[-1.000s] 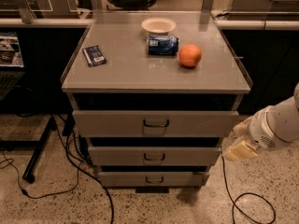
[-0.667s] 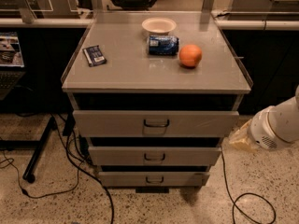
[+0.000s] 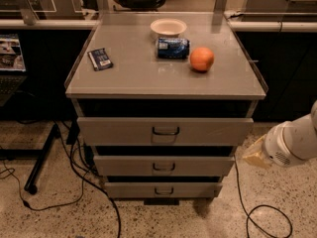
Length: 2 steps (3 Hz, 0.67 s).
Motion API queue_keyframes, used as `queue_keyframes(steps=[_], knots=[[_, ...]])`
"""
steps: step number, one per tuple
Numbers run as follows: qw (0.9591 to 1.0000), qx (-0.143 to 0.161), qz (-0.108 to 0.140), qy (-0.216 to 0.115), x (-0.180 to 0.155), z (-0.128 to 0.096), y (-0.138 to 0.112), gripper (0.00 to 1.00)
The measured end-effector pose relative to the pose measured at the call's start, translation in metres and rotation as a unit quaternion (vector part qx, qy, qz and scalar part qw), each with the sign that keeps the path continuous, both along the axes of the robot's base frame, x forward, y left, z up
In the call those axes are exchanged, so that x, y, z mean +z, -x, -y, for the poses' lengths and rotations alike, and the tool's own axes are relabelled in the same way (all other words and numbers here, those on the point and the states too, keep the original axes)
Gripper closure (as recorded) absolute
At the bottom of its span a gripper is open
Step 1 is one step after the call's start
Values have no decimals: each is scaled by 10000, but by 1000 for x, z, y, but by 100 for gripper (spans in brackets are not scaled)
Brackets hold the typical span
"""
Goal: Open bottom drawer
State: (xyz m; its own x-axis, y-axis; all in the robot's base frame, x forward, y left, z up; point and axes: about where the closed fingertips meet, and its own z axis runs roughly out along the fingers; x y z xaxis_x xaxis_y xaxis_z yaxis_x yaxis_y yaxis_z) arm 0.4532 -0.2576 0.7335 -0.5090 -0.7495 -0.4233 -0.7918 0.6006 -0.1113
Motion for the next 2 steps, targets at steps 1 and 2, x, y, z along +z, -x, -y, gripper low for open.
queue_keyframes(steps=[1,2], knots=[[9979,-598,45,-237,-49,22,3,100],[9938,-1048,177,-331,-87,28,6,100]])
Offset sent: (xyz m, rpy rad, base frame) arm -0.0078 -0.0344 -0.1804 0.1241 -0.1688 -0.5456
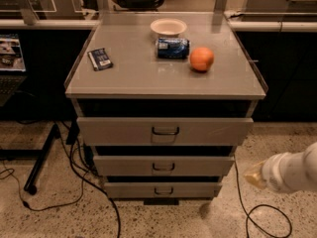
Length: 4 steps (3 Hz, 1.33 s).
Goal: Open bottom drawer
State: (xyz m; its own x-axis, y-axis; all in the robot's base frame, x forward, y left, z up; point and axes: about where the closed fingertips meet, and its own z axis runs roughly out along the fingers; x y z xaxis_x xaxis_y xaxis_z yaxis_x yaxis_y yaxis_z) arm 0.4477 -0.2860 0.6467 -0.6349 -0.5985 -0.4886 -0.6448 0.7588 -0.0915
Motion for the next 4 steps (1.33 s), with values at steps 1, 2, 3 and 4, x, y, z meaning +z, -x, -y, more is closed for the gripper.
queue_keyframes(steps=[1,2,3,4], knots=[[9992,-311,-256,-11,-67,-23,25,100],[9977,-597,-327,-40,-120,-34,20,100],[9942,-1023,-274,-196,-158,-29,-12,100],[9942,-1023,-274,-196,-158,-29,-12,100]])
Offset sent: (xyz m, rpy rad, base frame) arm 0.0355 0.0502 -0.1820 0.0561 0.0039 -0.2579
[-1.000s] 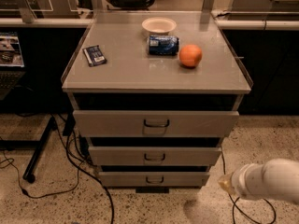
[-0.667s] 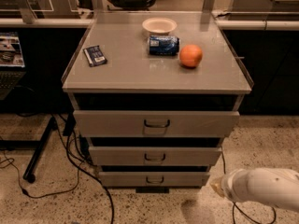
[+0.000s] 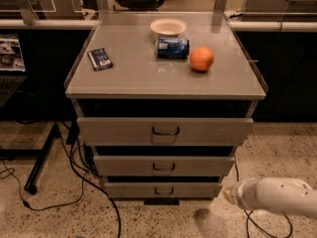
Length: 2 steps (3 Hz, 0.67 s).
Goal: Open bottom drawer
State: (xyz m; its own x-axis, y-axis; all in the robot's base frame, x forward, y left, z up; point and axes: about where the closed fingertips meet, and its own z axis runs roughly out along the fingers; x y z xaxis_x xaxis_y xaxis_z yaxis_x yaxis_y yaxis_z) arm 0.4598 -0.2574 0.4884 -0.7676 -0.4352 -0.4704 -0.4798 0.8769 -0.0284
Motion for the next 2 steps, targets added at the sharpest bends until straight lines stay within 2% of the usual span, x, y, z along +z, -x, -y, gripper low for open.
queue_keyframes(steps=[1,2], knots=[[9992,-227,227,-252,-16,4,-4,100],[9965,-189,554,-602,-46,3,-15,100]])
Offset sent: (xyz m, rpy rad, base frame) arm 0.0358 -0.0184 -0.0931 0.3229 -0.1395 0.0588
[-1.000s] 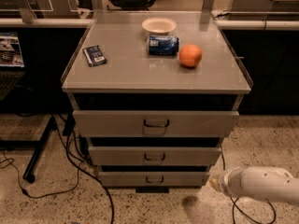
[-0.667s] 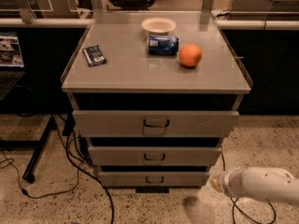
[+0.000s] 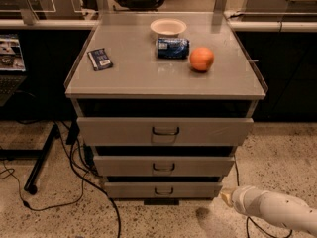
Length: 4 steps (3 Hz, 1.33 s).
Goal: Open bottom drawer
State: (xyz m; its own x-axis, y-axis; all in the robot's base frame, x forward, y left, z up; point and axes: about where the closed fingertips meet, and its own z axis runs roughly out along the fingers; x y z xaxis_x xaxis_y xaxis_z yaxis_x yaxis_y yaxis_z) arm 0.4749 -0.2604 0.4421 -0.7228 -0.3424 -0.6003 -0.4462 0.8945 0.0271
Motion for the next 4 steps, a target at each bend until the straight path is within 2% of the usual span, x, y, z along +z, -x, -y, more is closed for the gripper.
queue_keyframes(steps=[1,2,3,4], knots=[[9985,349,149,-398,-29,-8,-11,100],[9961,567,-62,-679,-55,-2,-20,100],[9934,770,-406,-751,-82,-8,-30,100],[9922,829,-510,-774,-90,-9,-34,100]])
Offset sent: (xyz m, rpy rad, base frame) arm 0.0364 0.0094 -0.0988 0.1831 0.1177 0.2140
